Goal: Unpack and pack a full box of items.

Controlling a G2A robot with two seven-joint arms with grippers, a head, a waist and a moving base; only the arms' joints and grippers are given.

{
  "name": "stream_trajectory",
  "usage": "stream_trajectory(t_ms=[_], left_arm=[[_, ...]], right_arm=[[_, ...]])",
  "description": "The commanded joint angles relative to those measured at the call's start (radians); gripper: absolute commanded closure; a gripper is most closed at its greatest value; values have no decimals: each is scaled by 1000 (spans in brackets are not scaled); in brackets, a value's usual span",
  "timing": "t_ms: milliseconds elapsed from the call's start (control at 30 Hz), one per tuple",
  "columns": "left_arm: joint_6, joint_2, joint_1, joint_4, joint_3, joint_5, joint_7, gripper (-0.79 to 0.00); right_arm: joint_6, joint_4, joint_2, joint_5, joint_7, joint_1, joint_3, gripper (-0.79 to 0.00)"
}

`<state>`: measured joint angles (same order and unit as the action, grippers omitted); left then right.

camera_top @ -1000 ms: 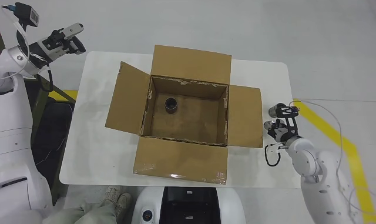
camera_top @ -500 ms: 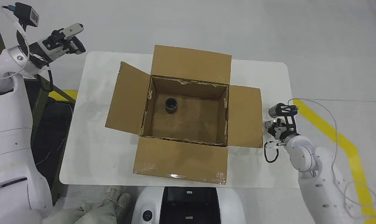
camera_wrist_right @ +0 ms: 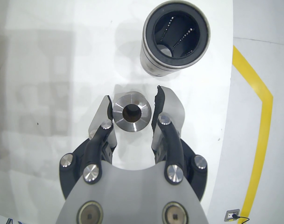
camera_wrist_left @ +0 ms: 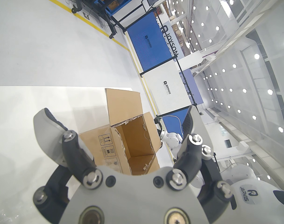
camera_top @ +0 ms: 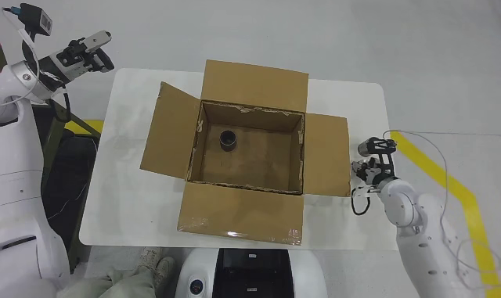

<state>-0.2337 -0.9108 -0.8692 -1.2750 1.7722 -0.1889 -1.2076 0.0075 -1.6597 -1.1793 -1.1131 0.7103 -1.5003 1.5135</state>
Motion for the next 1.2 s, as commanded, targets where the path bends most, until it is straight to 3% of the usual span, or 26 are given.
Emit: stream_trajectory(t_ms=[0, 433, 600, 700, 1167], left_arm=[[0, 0, 0, 0, 0, 0, 0, -785], [0, 0, 0, 0, 0, 0, 0, -785], [0, 0, 0, 0, 0, 0, 0, -785], [0, 0, 0, 0, 0, 0, 0, -785], [0, 0, 0, 0, 0, 0, 0, -785]], right_arm=[[15, -33, 1, -11, -1, -19, 8, -391], [72, -302, 5, -53, -55, -183, 70, -369], [89, -394, 2, -77, -101, -224, 62, -409], [102, -437, 1, -101, -116, -229, 52, -480], [30, -574, -5, -240, -100, -143, -85, -520]])
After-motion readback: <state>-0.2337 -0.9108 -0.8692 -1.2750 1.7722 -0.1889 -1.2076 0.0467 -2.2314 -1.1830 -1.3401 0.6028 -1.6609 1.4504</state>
